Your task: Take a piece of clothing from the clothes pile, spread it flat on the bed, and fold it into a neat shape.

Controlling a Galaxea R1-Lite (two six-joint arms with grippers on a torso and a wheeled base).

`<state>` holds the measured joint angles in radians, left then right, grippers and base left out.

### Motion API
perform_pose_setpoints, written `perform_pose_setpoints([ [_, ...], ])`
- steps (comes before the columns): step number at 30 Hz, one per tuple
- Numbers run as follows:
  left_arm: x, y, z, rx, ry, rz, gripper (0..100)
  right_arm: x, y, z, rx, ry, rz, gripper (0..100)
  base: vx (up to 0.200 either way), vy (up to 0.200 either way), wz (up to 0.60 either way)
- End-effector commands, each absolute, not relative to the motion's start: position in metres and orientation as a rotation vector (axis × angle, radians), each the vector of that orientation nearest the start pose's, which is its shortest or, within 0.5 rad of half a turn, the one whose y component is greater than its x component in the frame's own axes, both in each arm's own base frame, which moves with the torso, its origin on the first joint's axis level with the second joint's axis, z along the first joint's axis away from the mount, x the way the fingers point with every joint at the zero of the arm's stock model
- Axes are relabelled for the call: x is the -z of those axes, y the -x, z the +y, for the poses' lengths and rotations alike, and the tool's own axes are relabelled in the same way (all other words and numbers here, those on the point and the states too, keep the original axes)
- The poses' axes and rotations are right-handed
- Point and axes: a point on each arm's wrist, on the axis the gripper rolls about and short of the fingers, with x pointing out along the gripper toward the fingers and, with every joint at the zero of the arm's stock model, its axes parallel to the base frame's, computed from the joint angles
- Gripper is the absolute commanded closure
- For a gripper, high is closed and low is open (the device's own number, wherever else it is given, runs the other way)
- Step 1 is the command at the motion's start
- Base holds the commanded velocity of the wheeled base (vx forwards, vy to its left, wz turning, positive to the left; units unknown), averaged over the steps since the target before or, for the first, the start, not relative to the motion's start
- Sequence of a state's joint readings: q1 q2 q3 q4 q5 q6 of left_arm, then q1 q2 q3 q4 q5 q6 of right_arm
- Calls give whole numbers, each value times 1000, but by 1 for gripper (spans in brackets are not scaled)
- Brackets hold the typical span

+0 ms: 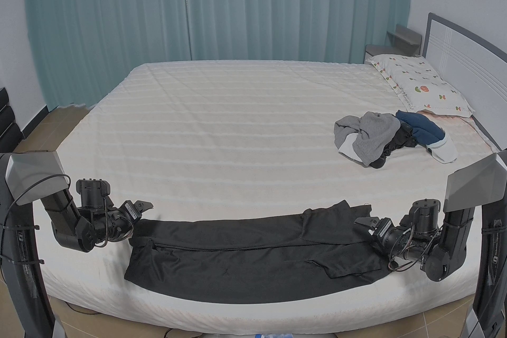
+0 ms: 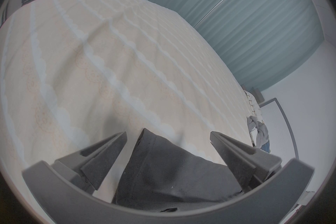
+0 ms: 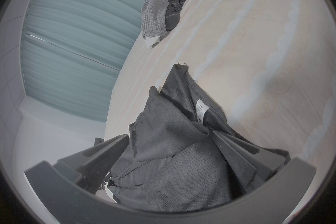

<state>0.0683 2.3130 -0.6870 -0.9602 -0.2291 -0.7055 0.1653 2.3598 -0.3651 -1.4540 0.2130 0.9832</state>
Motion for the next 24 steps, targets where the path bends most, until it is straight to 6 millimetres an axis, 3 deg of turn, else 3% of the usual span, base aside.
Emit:
perform_pose_setpoints([
  [1,26,-349,15,-85,767,705,100,32,-292,54,-72,-959,684,0,0,0,0],
  [24,33,-358,27,-197,745,593,100,36,-290,54,-82,-958,667,0,0,0,0],
])
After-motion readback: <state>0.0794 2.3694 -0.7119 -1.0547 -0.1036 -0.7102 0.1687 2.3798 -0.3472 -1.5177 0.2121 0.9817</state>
